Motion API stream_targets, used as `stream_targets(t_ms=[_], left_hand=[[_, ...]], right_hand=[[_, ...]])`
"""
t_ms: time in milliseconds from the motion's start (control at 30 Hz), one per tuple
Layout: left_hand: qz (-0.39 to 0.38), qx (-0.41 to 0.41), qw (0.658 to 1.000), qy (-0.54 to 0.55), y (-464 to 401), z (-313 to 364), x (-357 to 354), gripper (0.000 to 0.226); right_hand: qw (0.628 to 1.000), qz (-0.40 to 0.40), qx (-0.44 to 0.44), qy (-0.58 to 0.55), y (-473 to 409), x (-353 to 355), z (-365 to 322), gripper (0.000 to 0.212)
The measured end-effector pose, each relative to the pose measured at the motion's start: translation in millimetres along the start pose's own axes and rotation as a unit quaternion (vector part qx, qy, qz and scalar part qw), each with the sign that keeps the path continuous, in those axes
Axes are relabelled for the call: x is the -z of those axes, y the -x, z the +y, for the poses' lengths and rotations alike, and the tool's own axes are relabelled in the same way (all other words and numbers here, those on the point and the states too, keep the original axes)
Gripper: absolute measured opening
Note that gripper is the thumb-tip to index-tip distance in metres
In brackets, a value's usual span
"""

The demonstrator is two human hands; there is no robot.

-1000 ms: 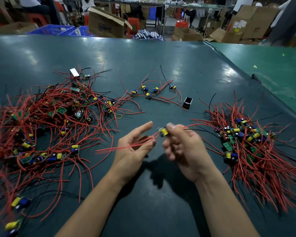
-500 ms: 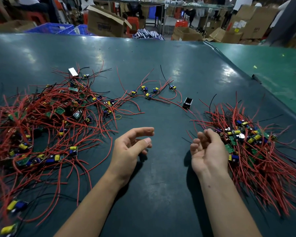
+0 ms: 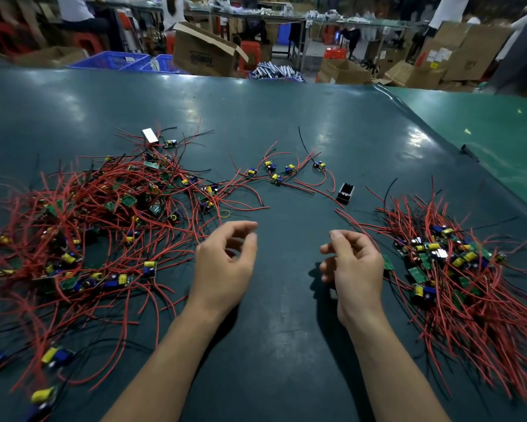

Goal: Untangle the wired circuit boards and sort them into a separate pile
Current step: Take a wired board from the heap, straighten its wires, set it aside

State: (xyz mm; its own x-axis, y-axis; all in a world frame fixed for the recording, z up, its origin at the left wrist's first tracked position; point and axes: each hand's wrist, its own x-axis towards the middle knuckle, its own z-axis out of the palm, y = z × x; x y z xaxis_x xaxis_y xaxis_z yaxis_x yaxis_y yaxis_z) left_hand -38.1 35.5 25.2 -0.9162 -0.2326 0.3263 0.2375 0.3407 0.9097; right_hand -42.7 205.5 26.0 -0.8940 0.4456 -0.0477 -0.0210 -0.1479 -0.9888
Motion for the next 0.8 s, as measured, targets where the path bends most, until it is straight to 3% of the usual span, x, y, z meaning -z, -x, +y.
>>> stream_targets(t_ms=[100, 233, 367, 467, 567, 633, 800], left_hand=[[0.075, -0.113, 0.963, -0.232, -16, -10, 33, 0.017], [0.201, -0.016, 0.914, -0.352, -43, -21, 75, 0.026], [0.174, 0.038, 0.903, -0.39, -68, -11, 94, 0.029], [0.158, 0.081, 0.876, -0.449, -96, -3, 117, 0.021], [0.05, 0.188, 0.829, -0.524, -110, -10, 125, 0.025], [0.008, 0.199, 0.814, -0.545, -105, -20, 117, 0.026], [0.087, 0.143, 0.836, -0.522, -99, -42, 105, 0.027]], right_hand=[[1.0, -0.016, 0.014, 0.022, 2, -1, 2, 0.013], [0.998, -0.032, 0.029, 0.045, 2, -1, 5, 0.011], [0.996, -0.036, 0.039, 0.066, -1, -1, 8, 0.011], [0.995, -0.041, 0.045, 0.075, -2, 0, 10, 0.01], [0.994, -0.043, 0.054, 0.085, -3, 1, 12, 0.01], [0.993, -0.045, 0.059, 0.089, -4, 1, 13, 0.011], [0.991, -0.052, 0.071, 0.105, -7, 0, 21, 0.012]])
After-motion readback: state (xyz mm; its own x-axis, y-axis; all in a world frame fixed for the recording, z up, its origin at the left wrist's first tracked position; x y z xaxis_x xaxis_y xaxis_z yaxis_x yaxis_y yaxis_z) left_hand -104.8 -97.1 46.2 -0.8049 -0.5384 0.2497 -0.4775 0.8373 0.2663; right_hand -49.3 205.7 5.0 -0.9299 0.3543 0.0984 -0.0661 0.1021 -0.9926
